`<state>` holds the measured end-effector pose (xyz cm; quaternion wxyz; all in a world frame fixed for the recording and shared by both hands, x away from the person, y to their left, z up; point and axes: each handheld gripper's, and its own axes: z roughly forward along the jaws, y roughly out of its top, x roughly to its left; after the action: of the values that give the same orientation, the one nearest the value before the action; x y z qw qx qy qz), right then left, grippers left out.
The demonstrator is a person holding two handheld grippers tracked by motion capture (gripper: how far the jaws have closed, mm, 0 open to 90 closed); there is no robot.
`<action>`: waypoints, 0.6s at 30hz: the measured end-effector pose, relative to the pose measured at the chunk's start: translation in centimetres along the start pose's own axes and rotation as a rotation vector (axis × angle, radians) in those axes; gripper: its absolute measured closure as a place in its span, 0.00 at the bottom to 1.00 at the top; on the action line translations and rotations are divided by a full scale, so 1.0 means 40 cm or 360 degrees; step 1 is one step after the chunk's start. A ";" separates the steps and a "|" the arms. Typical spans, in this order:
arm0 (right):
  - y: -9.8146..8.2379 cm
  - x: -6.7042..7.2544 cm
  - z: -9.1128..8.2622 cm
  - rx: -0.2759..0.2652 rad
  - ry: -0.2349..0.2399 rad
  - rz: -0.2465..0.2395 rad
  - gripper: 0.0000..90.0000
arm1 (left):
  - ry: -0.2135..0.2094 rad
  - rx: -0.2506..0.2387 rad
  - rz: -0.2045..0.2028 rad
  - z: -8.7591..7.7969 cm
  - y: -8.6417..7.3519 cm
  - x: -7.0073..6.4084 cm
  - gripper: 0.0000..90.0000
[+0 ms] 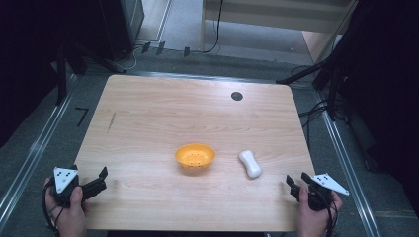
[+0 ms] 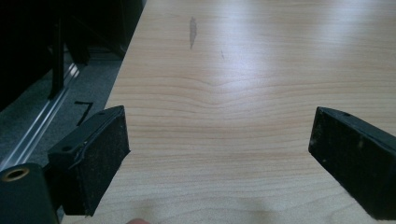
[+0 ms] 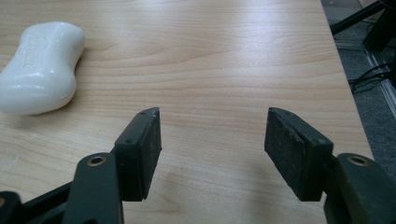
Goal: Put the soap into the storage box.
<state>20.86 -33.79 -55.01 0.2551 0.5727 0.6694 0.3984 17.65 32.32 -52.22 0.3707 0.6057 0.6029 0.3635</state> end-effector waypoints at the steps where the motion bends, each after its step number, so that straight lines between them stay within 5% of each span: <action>1: 0.001 0.000 0.001 0.0003 0.0010 -0.0005 0.44 | -0.0005 0.0000 0.0016 0.000 0.000 -0.001 0.06; 7: 0.008 0.001 0.002 0.0111 0.0049 0.0002 0.45 | -0.0028 0.0000 0.0018 -0.001 0.000 -0.003 0.06; 15: 0.049 0.024 -0.006 0.0324 0.0027 -0.0138 0.52 | 0.0010 0.0010 0.0064 0.006 0.002 -0.011 0.06; 18: 0.073 0.041 0.000 0.0428 0.0083 -0.0173 0.53 | -0.0017 0.0027 0.0014 0.008 0.004 -0.002 0.06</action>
<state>22.16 -32.11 -52.41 0.1797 0.5541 0.7533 0.3055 17.99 32.24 -52.23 0.3672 0.6136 0.6012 0.3567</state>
